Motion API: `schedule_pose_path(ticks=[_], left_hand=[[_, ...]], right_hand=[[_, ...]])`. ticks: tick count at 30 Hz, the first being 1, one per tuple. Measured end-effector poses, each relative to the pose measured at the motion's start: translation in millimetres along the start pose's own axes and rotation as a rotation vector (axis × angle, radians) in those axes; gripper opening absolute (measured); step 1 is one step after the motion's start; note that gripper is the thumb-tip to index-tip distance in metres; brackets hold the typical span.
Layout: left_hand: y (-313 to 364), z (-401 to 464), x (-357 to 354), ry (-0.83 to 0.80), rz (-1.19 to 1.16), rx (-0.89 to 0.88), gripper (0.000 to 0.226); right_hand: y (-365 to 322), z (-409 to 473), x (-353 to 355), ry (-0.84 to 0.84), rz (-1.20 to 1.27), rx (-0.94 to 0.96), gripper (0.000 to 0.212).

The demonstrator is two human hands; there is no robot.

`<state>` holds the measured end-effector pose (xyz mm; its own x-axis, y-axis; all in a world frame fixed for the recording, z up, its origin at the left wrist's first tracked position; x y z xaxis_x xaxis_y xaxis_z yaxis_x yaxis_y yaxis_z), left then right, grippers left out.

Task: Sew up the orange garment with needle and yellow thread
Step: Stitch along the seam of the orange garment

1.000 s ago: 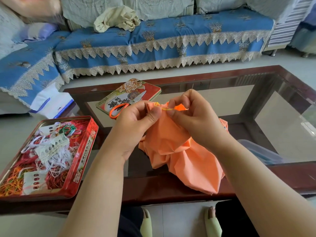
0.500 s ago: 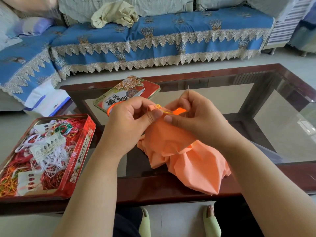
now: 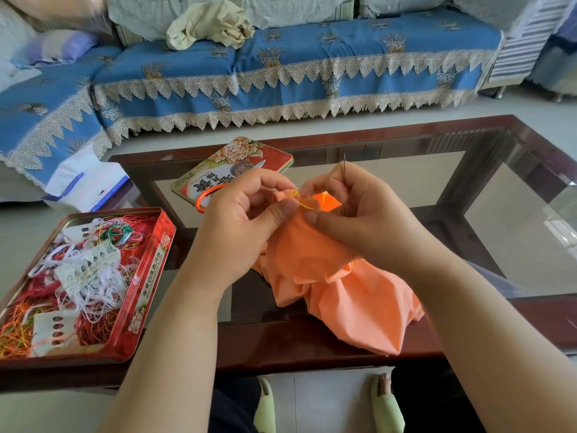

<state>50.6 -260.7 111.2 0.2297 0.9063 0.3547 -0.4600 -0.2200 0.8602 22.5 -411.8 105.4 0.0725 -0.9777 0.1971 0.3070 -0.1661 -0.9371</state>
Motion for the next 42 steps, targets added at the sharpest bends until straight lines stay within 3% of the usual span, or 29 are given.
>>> schedule_pose_path(ticks=[4, 12, 18, 28, 34, 38, 42], left_hand=[[1.9, -0.3, 0.1, -0.015, 0.017, -0.020, 0.008], [2.1, -1.9, 1.0, 0.015, 0.017, 0.014, 0.006], [1.3, -1.8, -1.1, 0.018, -0.031, 0.033, 0.022], [-11.8, -4.6, -14.1, 0.027, -0.345, 0.318, 0.018], [-12.7, -5.9, -16.8, -0.001, -0.320, 0.324, 0.020], [-18.1, -5.9, -17.6, -0.013, -0.294, 0.333, 0.025], [-20.0, -6.6, -21.6, -0.088, -0.327, 0.387, 0.048]], right_hand=[[0.2, -0.3, 5.6, 0.016, 0.018, -0.014, 0.036], [-5.8, -1.5, 12.6, 0.130, 0.073, 0.005, 0.048], [-2.5, -0.1, 10.3, 0.097, 0.064, -0.012, 0.047], [-7.6, -2.7, 8.4, 0.064, -0.085, -0.006, 0.043], [-6.5, -3.0, 10.5, 0.107, -0.138, -0.012, 0.042], [-2.4, -1.8, 13.3, 0.135, -0.081, -0.001, 0.044], [-2.7, -1.9, 13.6, 0.142, -0.119, 0.019, 0.045]])
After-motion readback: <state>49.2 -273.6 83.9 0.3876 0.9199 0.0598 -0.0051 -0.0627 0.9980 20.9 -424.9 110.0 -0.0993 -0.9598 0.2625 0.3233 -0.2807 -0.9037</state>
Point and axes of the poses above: each hand's wrist, its own z-axis towards the middle knuckle, its own x-axis out of the back of the hand, y = z × x, the point moved 5 cm from there along z, towards the middle knuckle, and after that the axes turned 3 degrees about z, right-handed, at the moved point
